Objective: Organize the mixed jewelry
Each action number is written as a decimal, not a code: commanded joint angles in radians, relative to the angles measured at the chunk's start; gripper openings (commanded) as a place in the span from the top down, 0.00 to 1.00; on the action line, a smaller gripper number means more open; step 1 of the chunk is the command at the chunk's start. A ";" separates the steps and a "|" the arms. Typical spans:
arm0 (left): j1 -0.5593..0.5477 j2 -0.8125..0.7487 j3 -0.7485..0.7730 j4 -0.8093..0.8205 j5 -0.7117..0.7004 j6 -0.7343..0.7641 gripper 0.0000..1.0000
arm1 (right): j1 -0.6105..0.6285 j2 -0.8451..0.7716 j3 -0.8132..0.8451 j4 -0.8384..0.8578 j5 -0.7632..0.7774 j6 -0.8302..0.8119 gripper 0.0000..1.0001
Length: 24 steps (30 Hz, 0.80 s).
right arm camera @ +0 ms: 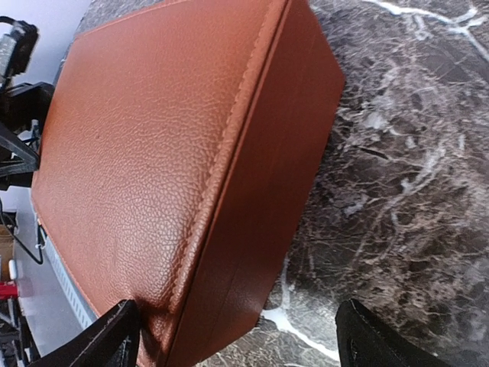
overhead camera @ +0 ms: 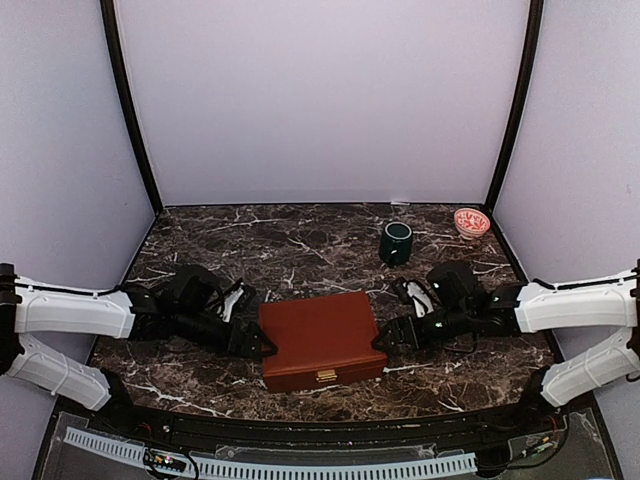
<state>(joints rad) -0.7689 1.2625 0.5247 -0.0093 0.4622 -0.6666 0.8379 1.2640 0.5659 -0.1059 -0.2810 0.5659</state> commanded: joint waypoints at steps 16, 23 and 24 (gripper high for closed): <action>0.624 0.152 0.209 0.287 -0.276 0.328 0.08 | -0.624 0.045 0.122 0.173 0.117 -0.199 0.03; 0.819 -0.097 -0.084 0.469 -0.554 0.430 0.04 | -0.960 -0.041 -0.025 0.325 0.092 -0.232 0.03; 0.819 -0.142 -0.142 0.516 -0.587 0.458 0.03 | -0.978 -0.070 -0.057 0.359 0.104 -0.227 0.03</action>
<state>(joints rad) 0.0502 1.2785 0.5327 0.3370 0.0742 -0.3313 -0.0666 1.2812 0.5930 0.0952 -0.1711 0.3611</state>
